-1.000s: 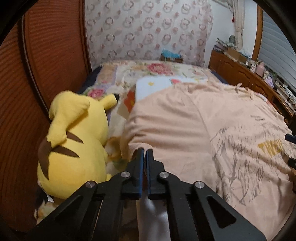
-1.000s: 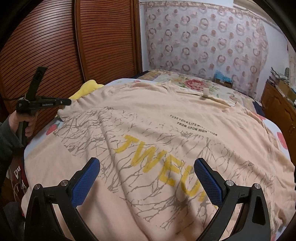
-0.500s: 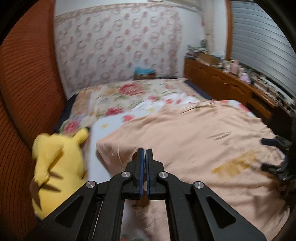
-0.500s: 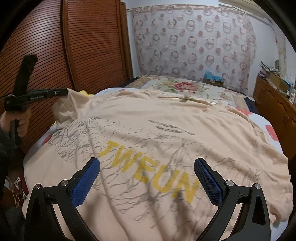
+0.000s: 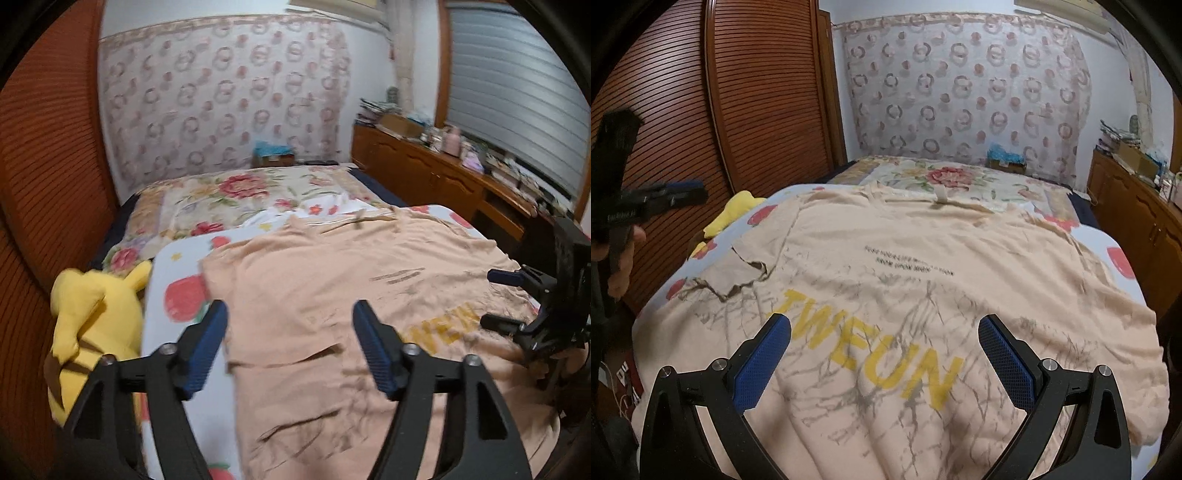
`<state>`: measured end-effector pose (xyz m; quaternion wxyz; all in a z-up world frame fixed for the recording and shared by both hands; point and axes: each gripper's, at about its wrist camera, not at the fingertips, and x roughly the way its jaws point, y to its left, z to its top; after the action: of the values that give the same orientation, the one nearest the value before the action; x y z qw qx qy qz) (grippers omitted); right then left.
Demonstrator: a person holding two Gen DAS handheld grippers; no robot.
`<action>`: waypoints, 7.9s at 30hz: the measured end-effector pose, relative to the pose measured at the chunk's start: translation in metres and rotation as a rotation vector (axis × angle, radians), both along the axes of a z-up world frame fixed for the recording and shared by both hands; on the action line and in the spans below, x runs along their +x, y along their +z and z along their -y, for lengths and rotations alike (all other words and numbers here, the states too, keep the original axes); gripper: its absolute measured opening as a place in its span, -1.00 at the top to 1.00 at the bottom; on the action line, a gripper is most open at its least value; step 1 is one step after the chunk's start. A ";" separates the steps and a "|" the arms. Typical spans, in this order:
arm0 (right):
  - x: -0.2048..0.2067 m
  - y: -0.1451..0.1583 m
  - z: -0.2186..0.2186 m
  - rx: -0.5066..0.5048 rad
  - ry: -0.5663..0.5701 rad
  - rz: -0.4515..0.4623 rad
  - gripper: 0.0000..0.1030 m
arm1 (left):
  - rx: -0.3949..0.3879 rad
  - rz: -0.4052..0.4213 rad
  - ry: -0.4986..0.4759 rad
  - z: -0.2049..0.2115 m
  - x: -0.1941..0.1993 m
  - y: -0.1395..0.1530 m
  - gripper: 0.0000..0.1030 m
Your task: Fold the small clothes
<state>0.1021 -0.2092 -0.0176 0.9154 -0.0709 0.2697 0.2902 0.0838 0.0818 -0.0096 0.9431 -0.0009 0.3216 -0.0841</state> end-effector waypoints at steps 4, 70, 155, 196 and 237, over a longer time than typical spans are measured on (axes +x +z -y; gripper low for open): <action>0.008 0.005 -0.014 0.005 0.048 0.017 -0.75 | -0.027 -0.013 0.055 -0.025 -0.017 -0.015 -0.55; 0.131 -0.028 -0.183 -0.141 0.141 -0.072 -0.04 | -0.026 -0.067 0.072 -0.018 -0.023 -0.047 -0.54; 0.050 -0.021 0.093 -0.114 -0.255 -0.055 -0.15 | -0.002 -0.047 -0.079 0.074 -0.010 -0.044 -0.38; 0.050 -0.011 0.171 0.007 -0.374 -0.045 0.93 | -0.003 -0.055 -0.158 0.118 -0.013 -0.043 -0.38; 0.069 -0.051 0.024 -0.118 -0.074 -0.181 0.64 | -0.024 -0.060 -0.121 0.104 -0.023 -0.046 -0.38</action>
<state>0.1708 -0.2333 -0.0681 0.8916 -0.0884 0.3703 0.2452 0.0611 -0.0226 -0.0554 0.9261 0.0049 0.3482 -0.1449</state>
